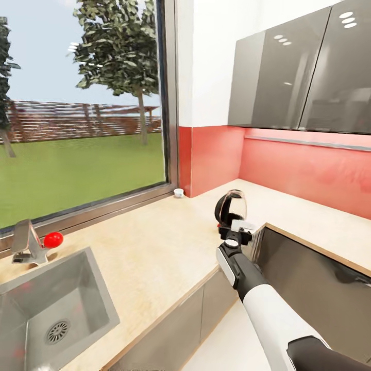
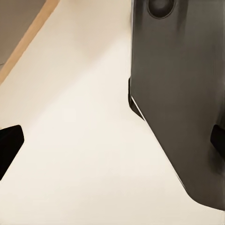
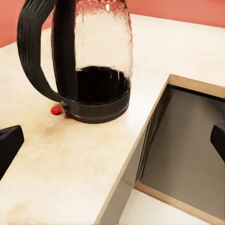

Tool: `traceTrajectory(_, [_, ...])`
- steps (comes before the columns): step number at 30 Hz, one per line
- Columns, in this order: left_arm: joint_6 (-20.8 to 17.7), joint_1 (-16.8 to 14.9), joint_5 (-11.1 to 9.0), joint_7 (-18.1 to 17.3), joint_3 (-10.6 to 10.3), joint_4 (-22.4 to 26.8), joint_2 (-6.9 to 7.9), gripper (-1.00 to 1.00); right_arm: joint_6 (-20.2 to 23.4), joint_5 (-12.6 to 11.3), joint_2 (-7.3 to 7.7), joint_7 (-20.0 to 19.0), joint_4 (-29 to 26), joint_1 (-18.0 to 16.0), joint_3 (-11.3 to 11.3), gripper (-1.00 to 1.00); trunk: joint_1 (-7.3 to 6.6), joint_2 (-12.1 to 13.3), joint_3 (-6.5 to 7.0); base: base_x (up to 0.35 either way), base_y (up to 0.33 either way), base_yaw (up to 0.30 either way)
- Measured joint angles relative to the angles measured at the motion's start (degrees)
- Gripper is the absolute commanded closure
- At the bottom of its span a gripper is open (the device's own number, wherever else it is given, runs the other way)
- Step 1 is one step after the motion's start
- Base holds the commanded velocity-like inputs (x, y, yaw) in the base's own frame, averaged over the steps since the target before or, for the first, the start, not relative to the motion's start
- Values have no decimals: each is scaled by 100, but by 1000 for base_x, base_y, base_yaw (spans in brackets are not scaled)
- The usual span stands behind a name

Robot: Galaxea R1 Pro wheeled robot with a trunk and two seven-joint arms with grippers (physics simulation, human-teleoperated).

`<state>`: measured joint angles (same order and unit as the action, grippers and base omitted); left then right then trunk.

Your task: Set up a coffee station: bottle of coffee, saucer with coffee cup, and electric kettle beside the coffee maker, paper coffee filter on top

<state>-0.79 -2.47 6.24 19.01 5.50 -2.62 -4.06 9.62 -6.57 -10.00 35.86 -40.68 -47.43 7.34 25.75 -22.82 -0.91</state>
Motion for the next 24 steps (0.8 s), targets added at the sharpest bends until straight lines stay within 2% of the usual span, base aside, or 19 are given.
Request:
traceTrajectory(15, [0,0,0,-2,0,0,-5,-100,0,3,0,0,5,0,-6,-100,0,0,0,0,0,272])
traceTrajectory(24, [0,-1,-2,-2,7,-1,2,-100,-6,37,0,-9,-67,1,-9,-100,-2,-1,0,97,0,41])
